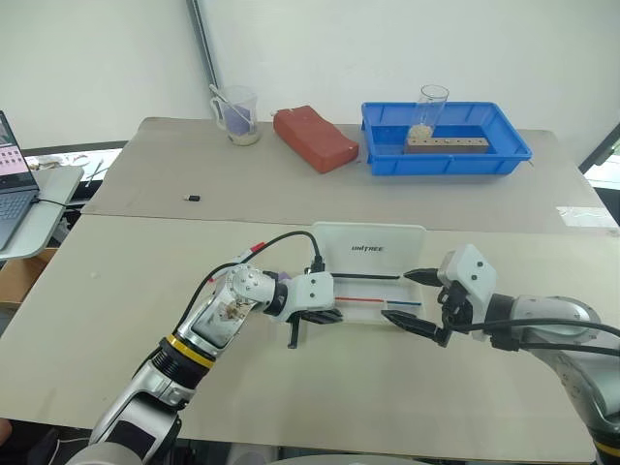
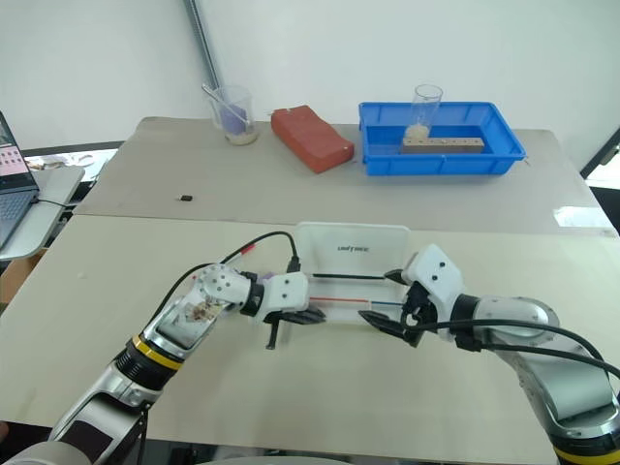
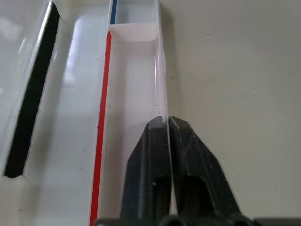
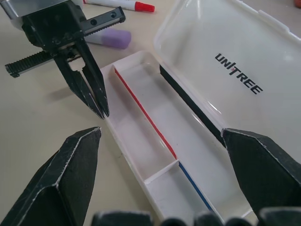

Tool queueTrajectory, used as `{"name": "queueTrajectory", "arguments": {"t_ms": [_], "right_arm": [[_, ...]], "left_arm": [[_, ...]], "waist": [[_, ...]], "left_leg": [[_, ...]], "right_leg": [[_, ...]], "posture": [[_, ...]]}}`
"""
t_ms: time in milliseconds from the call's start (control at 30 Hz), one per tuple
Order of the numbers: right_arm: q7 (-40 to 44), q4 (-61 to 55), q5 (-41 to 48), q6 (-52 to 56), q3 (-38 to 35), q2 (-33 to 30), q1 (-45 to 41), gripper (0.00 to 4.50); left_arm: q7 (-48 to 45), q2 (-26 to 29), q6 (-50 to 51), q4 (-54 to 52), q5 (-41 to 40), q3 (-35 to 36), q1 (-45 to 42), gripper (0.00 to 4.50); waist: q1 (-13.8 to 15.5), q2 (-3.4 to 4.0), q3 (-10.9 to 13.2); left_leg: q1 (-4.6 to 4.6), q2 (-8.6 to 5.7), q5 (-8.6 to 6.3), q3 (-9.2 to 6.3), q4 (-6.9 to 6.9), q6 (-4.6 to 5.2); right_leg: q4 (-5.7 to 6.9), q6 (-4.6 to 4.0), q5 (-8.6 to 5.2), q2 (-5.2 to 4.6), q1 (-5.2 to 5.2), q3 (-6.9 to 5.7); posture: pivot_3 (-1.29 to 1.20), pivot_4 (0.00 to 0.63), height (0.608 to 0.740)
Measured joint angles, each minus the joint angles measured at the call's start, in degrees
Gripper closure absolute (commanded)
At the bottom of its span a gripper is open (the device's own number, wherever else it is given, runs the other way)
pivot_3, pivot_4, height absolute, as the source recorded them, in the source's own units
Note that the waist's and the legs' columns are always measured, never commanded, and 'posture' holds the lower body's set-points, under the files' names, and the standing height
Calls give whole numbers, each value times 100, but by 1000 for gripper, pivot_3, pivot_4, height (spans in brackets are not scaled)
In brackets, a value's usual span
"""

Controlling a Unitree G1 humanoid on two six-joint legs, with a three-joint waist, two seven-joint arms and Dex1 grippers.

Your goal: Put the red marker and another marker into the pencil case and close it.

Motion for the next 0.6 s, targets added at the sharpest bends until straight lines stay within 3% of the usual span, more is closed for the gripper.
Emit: {"name": "queueTrajectory", "arguments": {"t_ms": [67,133,233,600], "right_arm": [[49,85,-45,-67,8,0,0,0],[73,122,-54,-103,12,0,-2,0],[71,206,-39,-111,18,43,-138,0],[144,317,270,88,12,85,-745,0]], "left_arm": [[23,51,123,-126,0,-49,65,1950],[47,70,160,-182,0,-50,66,1361],[53,170,235,-395,-26,-36,65,49],[-13,631,1331,-1495,-1075,799,-181,49]], "waist": [[4,-1,0],[8,-2,1],[1,-2,1],[5,4,-2]], "left_leg": [[-1,0,0,-1,0,0],[-1,0,0,-1,2,0],[-1,0,-1,-1,3,1],[-2,2,-1,-3,6,2]], "right_leg": [[1,0,0,0,-1,-1],[1,0,0,0,0,-1],[2,0,0,0,0,0],[5,0,0,2,0,-2]], "posture": [[0,150,740],[0,150,740],[0,150,740],[0,150,740]]}}
